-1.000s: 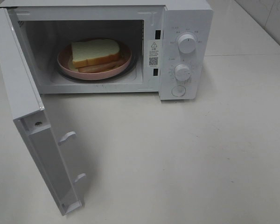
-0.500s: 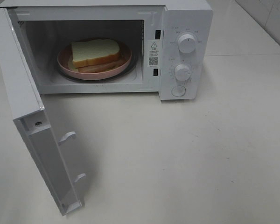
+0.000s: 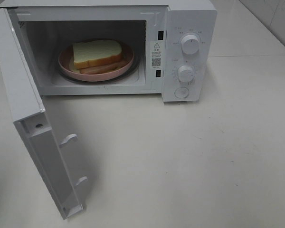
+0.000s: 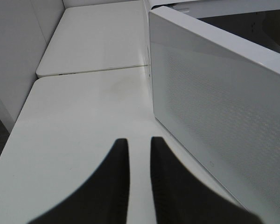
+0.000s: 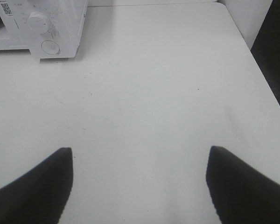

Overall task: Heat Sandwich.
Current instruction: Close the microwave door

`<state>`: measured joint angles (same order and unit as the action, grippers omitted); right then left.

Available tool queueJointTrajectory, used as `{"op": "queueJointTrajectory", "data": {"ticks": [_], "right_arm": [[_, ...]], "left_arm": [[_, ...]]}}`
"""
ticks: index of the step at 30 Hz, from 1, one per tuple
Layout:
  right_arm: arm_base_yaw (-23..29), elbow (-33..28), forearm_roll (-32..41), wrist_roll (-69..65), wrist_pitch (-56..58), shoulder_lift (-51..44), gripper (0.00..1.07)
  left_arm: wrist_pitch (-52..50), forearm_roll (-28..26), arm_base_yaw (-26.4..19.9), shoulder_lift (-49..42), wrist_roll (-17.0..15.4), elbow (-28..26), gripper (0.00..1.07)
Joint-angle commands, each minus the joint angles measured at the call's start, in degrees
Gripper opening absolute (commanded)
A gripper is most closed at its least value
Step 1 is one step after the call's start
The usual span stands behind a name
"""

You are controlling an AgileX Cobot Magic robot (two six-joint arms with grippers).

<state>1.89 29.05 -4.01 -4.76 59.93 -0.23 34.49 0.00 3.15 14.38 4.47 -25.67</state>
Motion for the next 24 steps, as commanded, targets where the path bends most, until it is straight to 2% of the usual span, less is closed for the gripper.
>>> {"op": "queueJointTrajectory", "data": {"ticks": [1, 5, 6, 8, 15, 18, 21, 24], "right_arm": [[-0.5, -0.2, 0.1, -0.3, -0.4, -1.5, 0.76], [-0.5, -0.2, 0.1, -0.3, -0.4, -1.5, 0.76], [-0.5, -0.2, 0.1, -0.3, -0.4, -1.5, 0.76], [-0.5, -0.2, 0.1, -0.3, -0.4, -1.5, 0.76], [-0.5, -0.2, 0.1, -0.3, -0.4, -1.5, 0.76], [-0.5, -0.2, 0.1, -0.3, -0.4, -1.5, 0.76], [-0.5, -0.2, 0.1, -0.3, -0.4, -1.5, 0.76], [-0.5, -0.2, 0.1, -0.3, -0.4, -1.5, 0.76]], "left_arm": [[-7.2, 0.0, -0.2, 4.1, -0.2, 2.8, 0.0], [-12.5, 0.0, -0.2, 7.1, -0.2, 4.9, 0.0], [-18.0, 0.0, -0.2, 9.1, -0.1, 6.5, 0.0], [-20.3, 0.0, -0.2, 9.9, -0.1, 7.3, 0.0], [-40.7, 0.0, -0.2, 17.4, -0.1, 13.6, 0.0], [-45.0, 0.0, -0.2, 19.3, -0.1, 14.5, 0.0], [-54.4, 0.0, -0.2, 23.9, -0.1, 16.2, 0.0], [-58.0, 0.0, -0.1, 27.2, -0.1, 16.2, 0.0]]}}
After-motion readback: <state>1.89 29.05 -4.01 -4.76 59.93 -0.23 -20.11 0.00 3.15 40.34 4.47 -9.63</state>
